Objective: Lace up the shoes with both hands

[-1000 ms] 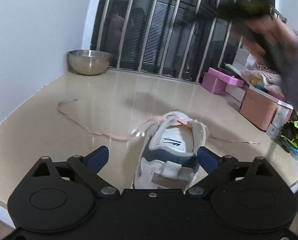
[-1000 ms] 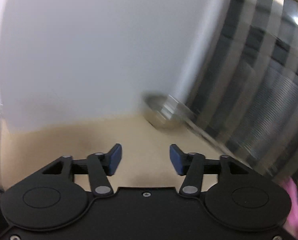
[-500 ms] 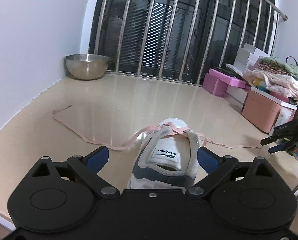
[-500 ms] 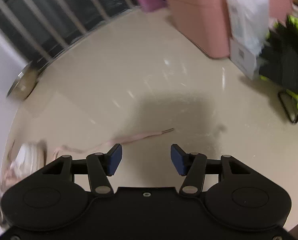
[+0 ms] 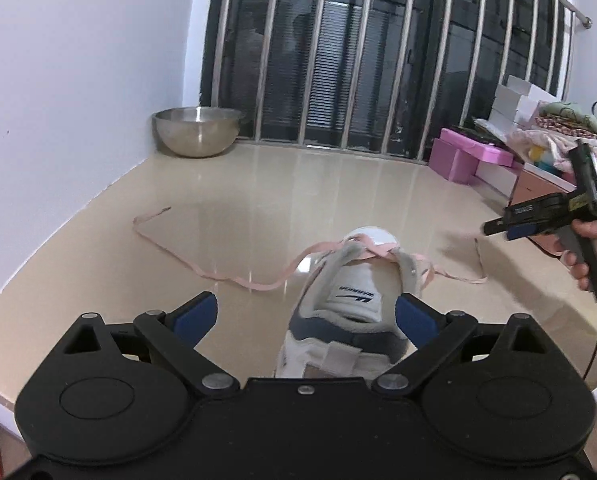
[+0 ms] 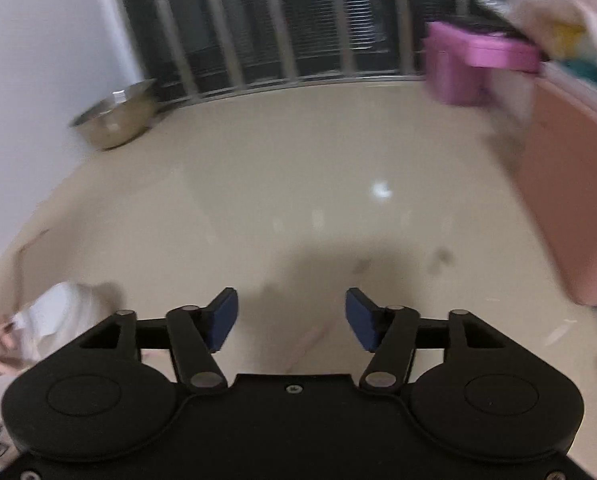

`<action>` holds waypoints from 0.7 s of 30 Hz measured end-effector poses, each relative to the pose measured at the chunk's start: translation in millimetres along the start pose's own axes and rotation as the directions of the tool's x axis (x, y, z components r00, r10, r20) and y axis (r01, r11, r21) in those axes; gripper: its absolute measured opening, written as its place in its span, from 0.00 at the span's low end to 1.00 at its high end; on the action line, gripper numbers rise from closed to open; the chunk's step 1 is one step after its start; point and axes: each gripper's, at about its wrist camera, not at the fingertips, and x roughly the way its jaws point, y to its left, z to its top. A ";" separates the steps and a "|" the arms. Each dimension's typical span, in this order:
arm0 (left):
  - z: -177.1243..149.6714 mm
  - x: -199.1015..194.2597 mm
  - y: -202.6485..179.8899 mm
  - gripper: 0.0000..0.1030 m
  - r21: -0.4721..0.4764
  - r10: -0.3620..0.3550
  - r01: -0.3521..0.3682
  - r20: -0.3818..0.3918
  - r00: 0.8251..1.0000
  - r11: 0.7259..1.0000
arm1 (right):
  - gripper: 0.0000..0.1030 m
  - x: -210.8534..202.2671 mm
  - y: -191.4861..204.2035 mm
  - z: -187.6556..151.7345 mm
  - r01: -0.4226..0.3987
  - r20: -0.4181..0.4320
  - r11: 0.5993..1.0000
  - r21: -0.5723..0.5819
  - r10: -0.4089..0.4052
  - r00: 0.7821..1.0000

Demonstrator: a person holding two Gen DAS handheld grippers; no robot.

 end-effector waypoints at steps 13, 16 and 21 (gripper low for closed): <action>6.2 -9.6 4.3 0.94 -0.008 -0.023 0.023 0.035 0.999 1.000 | 0.00 50.9 39.4 -4.5 0.073 -0.075 0.987 -0.146 -0.084 0.994; 9.3 -9.0 6.0 0.94 -0.025 -0.061 0.062 0.035 0.998 0.998 | 0.00 27.4 54.8 -16.1 -0.018 0.003 0.985 -0.169 0.019 1.000; 17.7 -9.2 14.1 0.93 -0.129 -0.212 0.217 0.053 0.976 0.968 | 0.00 -67.1 99.0 -57.9 -0.317 0.199 0.880 -0.353 0.402 0.894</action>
